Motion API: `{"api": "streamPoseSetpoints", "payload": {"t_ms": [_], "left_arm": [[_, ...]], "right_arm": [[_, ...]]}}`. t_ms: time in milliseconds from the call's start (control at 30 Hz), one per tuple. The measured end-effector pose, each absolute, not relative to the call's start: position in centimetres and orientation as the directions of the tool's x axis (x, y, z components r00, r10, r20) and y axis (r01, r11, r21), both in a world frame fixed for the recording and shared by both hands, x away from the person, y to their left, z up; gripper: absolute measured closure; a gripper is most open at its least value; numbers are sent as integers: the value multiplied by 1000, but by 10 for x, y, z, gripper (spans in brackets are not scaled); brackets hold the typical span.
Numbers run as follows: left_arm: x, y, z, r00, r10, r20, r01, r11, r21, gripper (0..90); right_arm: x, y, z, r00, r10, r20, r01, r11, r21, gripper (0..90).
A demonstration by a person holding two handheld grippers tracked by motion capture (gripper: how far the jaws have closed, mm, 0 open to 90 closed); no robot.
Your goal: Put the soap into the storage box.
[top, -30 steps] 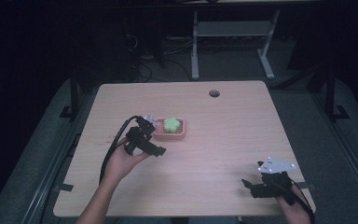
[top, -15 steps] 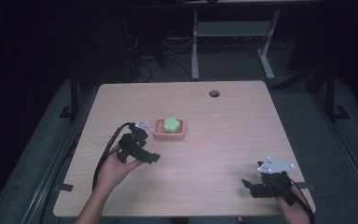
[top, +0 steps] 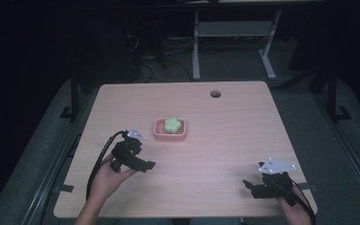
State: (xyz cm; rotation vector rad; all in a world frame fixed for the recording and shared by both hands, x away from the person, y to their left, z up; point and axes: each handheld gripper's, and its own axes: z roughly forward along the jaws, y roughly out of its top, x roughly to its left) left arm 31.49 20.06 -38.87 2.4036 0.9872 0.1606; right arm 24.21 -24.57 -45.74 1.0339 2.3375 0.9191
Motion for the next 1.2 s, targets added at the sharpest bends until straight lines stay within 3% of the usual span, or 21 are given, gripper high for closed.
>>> {"api": "streamPoseSetpoints", "payload": {"t_ms": [1200], "left_arm": [[263,233,-430,710,697,-104,625,-554,551,201]], "right_arm": [[242,-244,-457,-643,758,-111,478,510,715,138]]}}
